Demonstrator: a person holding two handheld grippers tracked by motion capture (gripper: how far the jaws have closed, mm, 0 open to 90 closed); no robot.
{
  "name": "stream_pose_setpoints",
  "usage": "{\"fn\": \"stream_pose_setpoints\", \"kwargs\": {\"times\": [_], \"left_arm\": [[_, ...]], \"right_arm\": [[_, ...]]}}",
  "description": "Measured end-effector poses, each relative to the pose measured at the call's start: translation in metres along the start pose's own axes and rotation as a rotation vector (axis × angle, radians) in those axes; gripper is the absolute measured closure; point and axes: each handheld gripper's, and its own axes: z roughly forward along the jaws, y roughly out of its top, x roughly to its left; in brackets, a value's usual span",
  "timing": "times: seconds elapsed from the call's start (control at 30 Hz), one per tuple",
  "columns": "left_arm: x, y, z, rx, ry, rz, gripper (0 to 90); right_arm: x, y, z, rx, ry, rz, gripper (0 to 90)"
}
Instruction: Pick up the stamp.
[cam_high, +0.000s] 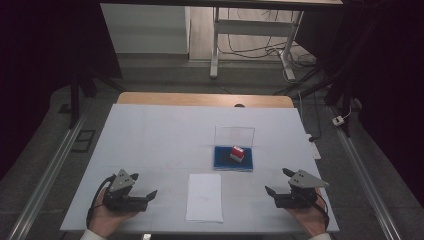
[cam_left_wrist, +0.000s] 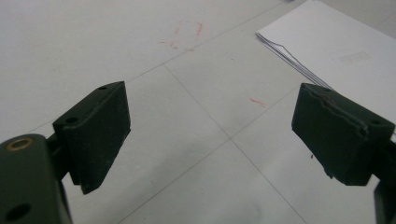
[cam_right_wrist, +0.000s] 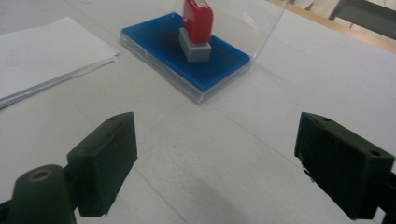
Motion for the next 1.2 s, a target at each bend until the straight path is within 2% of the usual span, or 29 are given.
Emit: {"fn": "stream_pose_setpoints", "kwargs": {"times": [0.13,0.37,0.9,1.07,1.2], "left_arm": [[0.001,0.000,-0.001,-0.010,0.010,0.002,12.8],[0.002,0.000,0.000,-0.008,0.012,0.003,13.5],[0.004,-0.001,0.002,-0.007,0.036,0.003,14.7],[0.004,0.000,0.002,-0.008,0.039,0.004,14.8],[0.005,0.000,0.002,-0.006,0.044,0.006,14.9]], "right_arm": [[-0.001,-0.001,0.000,-0.012,0.025,0.016,14.4],[-0.005,-0.003,0.001,0.000,0.050,0.031,15.0],[-0.003,0.001,0.000,-0.016,0.054,0.033,17.1],[-0.003,0.004,0.000,-0.004,0.046,0.028,16.6],[-0.003,0.010,0.001,0.007,0.060,0.036,16.3]]}}
